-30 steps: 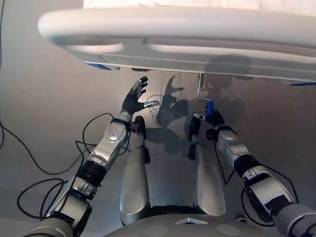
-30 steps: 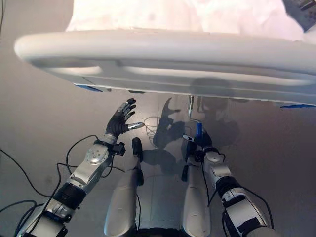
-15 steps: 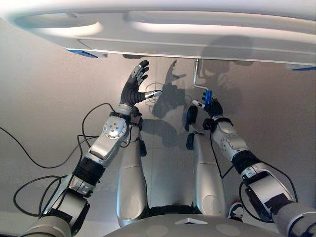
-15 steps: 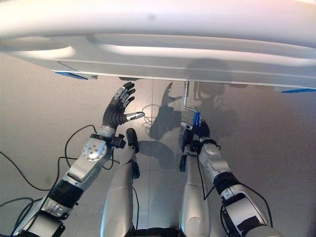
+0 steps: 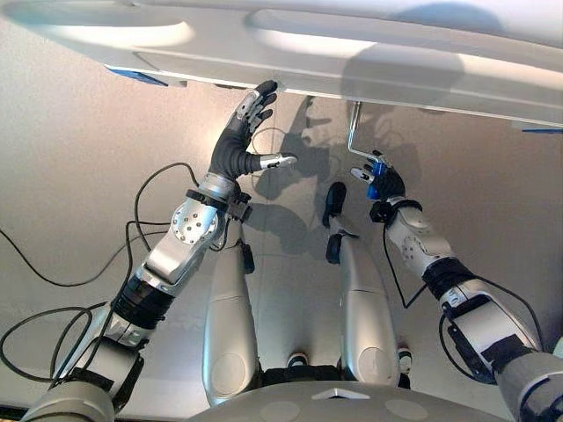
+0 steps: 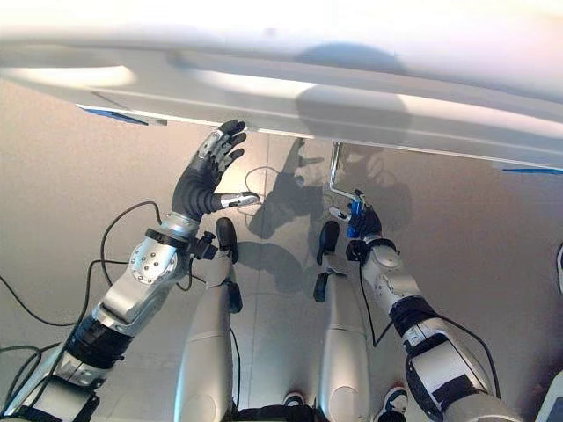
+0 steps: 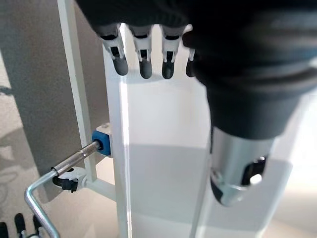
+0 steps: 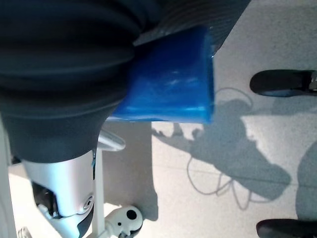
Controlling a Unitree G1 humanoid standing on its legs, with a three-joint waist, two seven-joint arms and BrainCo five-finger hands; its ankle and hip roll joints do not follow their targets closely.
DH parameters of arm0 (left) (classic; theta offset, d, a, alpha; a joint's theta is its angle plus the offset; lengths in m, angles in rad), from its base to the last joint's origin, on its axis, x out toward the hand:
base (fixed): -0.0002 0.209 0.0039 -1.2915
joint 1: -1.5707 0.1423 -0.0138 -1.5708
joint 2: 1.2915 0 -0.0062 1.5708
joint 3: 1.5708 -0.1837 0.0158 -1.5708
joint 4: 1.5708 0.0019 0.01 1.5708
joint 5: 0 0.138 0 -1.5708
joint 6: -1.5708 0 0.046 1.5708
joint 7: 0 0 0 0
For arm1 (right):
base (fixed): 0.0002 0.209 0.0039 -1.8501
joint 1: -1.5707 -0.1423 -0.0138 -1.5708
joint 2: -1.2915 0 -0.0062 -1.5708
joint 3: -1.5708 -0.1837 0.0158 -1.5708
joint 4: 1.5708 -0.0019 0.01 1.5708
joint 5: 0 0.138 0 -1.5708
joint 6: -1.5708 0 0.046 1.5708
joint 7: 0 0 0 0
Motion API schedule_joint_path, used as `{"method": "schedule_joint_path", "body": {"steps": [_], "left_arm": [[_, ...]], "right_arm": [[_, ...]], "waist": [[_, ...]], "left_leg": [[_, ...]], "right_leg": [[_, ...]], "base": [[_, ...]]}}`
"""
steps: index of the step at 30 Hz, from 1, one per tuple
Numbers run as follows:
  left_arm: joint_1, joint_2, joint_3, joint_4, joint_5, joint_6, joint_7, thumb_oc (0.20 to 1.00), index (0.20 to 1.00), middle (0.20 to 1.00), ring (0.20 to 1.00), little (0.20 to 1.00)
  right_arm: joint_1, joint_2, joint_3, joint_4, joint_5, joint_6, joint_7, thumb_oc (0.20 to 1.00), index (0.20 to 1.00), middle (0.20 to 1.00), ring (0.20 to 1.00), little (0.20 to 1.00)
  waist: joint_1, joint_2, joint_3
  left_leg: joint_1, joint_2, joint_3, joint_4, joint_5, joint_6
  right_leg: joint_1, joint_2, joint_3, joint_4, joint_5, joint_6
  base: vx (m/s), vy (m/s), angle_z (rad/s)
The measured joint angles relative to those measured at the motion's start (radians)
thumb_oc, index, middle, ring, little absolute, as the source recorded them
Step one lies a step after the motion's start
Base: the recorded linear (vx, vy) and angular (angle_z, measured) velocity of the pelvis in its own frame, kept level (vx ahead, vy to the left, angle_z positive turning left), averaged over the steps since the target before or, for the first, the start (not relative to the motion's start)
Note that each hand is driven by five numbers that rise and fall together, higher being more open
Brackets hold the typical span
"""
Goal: Raise the hospital bed
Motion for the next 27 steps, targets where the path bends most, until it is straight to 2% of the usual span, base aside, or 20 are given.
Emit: {"method": "schedule_joint_path", "body": {"steps": [4, 5, 6, 13, 27], "left_arm": [[0.001, 0.000, -0.002, -0.001, -0.001, 0.000, -0.002, 1.000, 1.000, 1.000, 1.000, 1.000], [0.001, 0.000, -0.002, -0.002, -0.001, 0.000, -0.002, 1.000, 1.000, 1.000, 1.000, 1.000], [0.001, 0.000, -0.001, -0.005, -0.001, 0.000, -0.002, 1.000, 1.000, 1.000, 1.000, 1.000], [0.000, 0.000, -0.001, -0.006, 0.000, 0.000, 0.005, 1.000, 1.000, 1.000, 1.000, 1.000], [-0.002, 0.003, -0.001, -0.007, 0.002, 0.000, 0.034, 1.000, 1.000, 1.000, 1.000, 1.000]], "right_arm": [[-0.053, -0.016, 0.000, 0.057, 0.017, 0.002, 0.003, 1.000, 1.000, 1.000, 1.000, 1.000], [-0.068, -0.018, 0.001, 0.079, 0.019, 0.004, 0.002, 0.693, 0.693, 0.693, 0.693, 0.693], [-0.090, -0.025, 0.001, 0.104, 0.024, 0.010, -0.001, 0.200, 0.200, 0.200, 0.200, 0.200], [-0.129, -0.038, 0.009, 0.149, 0.027, 0.030, -0.020, 0.200, 0.200, 0.200, 0.200, 0.200], [-0.130, -0.041, 0.011, 0.148, 0.035, 0.030, -0.017, 0.200, 0.200, 0.200, 0.200, 0.200]], "waist": [[0.001, -0.004, 0.000], [0.002, -0.004, 0.000], [0.004, -0.004, 0.000], [0.027, -0.003, 0.000], [0.027, -0.004, 0.000]], "left_leg": [[-0.027, 0.000, -0.002, -0.004, 0.011, -0.003], [-0.030, 0.000, -0.002, -0.004, 0.012, -0.004], [-0.038, 0.000, -0.002, -0.004, 0.014, -0.005], [-0.045, 0.000, -0.001, -0.010, 0.019, -0.010], [-0.050, 0.000, -0.003, -0.010, 0.020, -0.010]], "right_leg": [[-0.030, 0.003, -0.002, 0.004, 0.005, -0.004], [-0.034, 0.003, -0.002, 0.005, 0.005, -0.004], [-0.045, 0.003, -0.002, 0.008, 0.006, -0.006], [-0.054, 0.004, -0.004, 0.006, 0.008, -0.011], [-0.054, 0.002, -0.008, 0.007, 0.007, -0.011]], "base": [[0.00, 0.000, 0.00], [0.00, 0.000, 0.00], [0.00, 0.000, 0.00], [0.00, 0.000, 0.00], [0.00, 0.002, 0.00]]}}
